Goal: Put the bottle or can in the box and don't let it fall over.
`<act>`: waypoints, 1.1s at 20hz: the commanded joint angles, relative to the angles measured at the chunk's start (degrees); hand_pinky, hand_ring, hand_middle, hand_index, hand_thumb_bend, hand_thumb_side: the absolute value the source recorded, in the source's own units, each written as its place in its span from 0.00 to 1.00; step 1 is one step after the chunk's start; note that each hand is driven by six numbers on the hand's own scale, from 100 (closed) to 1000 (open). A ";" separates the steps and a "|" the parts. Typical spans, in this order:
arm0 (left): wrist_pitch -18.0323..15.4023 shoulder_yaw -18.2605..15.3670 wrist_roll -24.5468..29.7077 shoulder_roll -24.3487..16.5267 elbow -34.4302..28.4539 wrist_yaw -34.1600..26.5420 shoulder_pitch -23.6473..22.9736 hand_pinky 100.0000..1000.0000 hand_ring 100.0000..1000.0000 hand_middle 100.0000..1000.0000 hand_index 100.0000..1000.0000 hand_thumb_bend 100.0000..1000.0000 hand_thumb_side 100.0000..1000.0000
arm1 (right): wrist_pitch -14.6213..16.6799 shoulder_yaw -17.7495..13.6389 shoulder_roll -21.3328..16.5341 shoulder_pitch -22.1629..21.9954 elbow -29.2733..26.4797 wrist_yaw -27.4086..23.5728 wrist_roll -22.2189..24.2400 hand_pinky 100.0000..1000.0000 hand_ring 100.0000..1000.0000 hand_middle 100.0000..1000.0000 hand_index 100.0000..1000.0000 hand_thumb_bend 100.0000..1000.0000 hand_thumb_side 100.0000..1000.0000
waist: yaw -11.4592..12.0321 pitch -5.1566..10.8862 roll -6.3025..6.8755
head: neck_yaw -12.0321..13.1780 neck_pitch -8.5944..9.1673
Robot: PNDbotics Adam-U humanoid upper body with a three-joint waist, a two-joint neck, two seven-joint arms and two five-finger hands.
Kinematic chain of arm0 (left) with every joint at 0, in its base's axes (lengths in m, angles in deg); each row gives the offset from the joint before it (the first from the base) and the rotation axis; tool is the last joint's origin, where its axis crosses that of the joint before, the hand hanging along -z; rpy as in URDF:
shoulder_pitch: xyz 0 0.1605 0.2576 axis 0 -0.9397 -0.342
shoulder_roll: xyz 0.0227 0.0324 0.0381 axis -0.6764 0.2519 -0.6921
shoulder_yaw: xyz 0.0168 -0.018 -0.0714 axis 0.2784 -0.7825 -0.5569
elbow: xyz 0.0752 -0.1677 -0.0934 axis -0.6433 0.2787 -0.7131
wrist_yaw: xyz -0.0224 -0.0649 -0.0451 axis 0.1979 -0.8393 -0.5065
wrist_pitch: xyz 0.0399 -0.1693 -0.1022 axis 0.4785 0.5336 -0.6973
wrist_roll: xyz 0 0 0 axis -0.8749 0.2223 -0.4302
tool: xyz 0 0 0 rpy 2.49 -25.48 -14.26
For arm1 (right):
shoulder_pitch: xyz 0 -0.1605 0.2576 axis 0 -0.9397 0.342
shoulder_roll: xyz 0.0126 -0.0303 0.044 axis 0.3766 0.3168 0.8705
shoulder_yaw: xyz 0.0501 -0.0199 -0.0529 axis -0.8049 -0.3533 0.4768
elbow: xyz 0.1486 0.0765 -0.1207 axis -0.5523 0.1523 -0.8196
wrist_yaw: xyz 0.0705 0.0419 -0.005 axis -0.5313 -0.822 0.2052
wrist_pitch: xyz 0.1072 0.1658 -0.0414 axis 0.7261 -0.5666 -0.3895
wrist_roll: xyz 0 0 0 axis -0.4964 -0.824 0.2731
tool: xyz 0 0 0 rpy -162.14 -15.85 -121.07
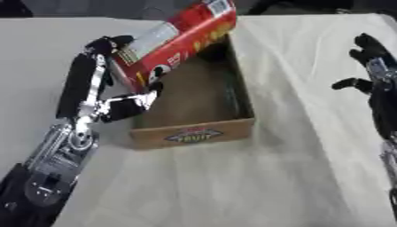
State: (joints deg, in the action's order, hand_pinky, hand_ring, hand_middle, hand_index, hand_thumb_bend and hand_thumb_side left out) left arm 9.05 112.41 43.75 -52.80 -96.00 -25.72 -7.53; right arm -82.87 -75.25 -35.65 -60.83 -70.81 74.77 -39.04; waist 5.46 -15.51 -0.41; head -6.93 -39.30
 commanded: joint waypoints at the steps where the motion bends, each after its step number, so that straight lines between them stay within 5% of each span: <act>1: -0.67 -0.52 2.93 -0.03 -0.54 4.15 1.01 0.71 0.91 0.97 0.81 0.36 0.74 | -0.08 -0.58 -1.43 0.23 -1.33 0.21 -0.13 0.52 1.00 1.00 0.97 0.00 0.95 | -0.05 1.37 0.67 | -0.39 -0.13; 2: -0.58 -0.92 3.09 -0.09 -0.91 5.86 0.96 0.73 0.93 0.98 0.84 0.41 0.79 | -0.10 -0.62 -1.39 0.16 -1.30 0.21 -0.17 0.52 1.00 1.00 0.97 0.00 0.95 | 0.02 1.41 0.66 | -0.54 -0.17; 11: -0.45 -2.30 4.67 -0.21 -2.87 10.45 0.47 0.70 0.91 0.95 0.81 0.43 0.70 | 0.09 -0.60 -1.39 -0.01 -1.17 0.15 -0.14 0.52 1.00 1.00 0.97 0.00 0.94 | 0.22 2.05 0.11 | -1.03 -0.01; 13: -0.26 -2.57 4.29 -0.14 -3.22 10.02 0.31 0.66 0.89 0.94 0.78 0.38 0.68 | 0.18 -0.62 -1.39 -0.07 -1.14 0.13 -0.13 0.52 1.00 1.00 0.97 0.00 0.93 | 0.16 2.15 -0.02 | -1.22 0.12; 16: 0.96 -3.70 2.21 -0.46 -5.20 6.67 -0.40 0.57 0.84 0.92 0.71 0.14 0.67 | 0.31 -0.71 -1.47 -0.14 -1.14 0.12 -0.22 0.52 1.00 1.00 0.97 0.00 0.93 | 0.44 2.19 -0.17 | -1.72 0.08; 22: 2.40 -10.40 -3.02 -7.98 -16.60 -2.53 -5.07 0.50 0.78 0.97 0.72 0.00 0.71 | 0.51 -1.07 -1.63 -0.24 -1.22 0.25 -0.54 0.52 1.00 1.00 0.97 0.00 0.93 | 1.68 1.90 -0.56 | -3.21 -0.08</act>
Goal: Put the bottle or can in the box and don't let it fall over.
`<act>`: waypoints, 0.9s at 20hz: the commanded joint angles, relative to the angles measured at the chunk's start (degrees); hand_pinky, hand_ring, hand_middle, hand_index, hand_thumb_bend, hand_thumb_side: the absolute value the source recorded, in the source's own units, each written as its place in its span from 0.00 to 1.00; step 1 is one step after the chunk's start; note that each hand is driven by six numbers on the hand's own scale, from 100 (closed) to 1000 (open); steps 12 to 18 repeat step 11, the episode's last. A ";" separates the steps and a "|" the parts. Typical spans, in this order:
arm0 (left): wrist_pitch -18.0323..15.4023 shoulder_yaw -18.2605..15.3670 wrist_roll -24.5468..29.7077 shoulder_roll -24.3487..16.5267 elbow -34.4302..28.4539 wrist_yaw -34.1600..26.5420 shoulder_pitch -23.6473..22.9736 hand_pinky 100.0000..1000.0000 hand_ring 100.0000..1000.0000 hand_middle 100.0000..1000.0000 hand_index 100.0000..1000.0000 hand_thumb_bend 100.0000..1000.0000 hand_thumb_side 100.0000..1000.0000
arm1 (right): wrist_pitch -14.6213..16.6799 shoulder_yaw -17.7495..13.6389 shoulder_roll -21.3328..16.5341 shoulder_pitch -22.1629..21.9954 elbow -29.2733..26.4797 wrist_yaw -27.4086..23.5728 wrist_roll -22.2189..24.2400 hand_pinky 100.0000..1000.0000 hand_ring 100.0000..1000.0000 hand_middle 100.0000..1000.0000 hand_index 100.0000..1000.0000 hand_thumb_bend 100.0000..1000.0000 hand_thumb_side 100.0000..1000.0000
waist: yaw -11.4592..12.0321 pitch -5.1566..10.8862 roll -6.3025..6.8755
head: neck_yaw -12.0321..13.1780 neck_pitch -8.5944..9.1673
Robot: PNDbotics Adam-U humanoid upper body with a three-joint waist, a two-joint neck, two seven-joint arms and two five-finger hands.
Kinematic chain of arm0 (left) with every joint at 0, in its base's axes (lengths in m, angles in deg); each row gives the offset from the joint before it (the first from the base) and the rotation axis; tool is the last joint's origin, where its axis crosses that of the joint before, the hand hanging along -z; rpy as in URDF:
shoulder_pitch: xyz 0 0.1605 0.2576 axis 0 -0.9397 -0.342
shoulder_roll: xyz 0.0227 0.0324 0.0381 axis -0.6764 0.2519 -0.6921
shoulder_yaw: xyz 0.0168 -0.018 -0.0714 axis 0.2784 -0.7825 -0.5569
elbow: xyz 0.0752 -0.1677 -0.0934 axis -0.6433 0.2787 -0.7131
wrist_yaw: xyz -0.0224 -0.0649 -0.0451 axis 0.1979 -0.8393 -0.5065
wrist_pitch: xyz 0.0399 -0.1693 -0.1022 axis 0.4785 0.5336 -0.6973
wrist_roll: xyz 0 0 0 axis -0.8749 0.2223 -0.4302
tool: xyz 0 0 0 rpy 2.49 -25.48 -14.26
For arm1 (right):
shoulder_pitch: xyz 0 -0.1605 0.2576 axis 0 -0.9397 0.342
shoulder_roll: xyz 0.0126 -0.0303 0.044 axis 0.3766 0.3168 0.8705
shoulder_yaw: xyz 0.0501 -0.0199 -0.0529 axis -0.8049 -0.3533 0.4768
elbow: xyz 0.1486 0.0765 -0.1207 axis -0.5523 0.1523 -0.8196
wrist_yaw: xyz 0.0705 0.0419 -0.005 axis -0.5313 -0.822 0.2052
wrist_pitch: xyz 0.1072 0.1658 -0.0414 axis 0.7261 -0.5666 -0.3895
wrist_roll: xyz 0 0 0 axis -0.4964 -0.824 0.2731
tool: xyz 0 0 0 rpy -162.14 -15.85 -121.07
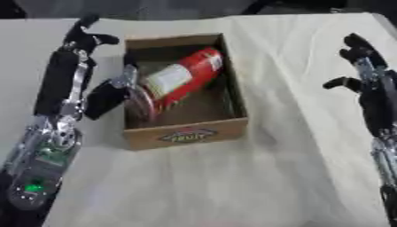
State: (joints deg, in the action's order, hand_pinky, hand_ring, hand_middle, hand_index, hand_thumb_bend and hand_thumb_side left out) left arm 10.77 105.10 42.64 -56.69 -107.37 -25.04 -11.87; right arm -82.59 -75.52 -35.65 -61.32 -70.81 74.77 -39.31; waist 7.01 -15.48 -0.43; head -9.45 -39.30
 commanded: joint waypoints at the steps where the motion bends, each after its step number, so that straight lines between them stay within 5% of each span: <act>1: 1.29 -4.37 -2.44 -5.92 -7.03 -5.03 -2.06 0.49 0.78 0.98 0.72 0.00 0.72 | 0.26 -0.88 -1.62 0.19 -1.20 0.28 -0.35 0.52 1.00 1.00 0.97 0.00 0.93 | 0.31 1.80 -0.64 | -0.86 -0.05; 6: 4.75 -10.97 -6.05 -15.12 -11.96 -15.12 -11.18 0.48 0.77 1.00 0.73 0.00 0.72 | 0.55 -1.21 -1.64 -0.07 -1.02 0.37 -0.79 0.52 1.00 1.00 0.97 0.00 0.91 | 1.38 1.65 -1.65 | -1.71 0.32; 11: 5.24 -16.04 -10.61 -19.10 -11.31 -20.80 -18.93 0.50 0.81 1.00 0.77 0.00 0.71 | 1.14 -1.13 -1.79 -0.02 -0.74 0.13 -1.12 0.52 1.00 1.00 0.97 0.00 0.87 | 2.09 2.14 -2.81 | -1.79 0.22; 18: 5.24 -16.04 -10.61 -19.10 -11.31 -20.80 -18.93 0.50 0.81 1.00 0.77 0.00 0.71 | 1.14 -1.13 -1.79 -0.02 -0.74 0.13 -1.12 0.52 1.00 1.00 0.97 0.00 0.87 | 2.09 2.14 -2.81 | -1.79 0.22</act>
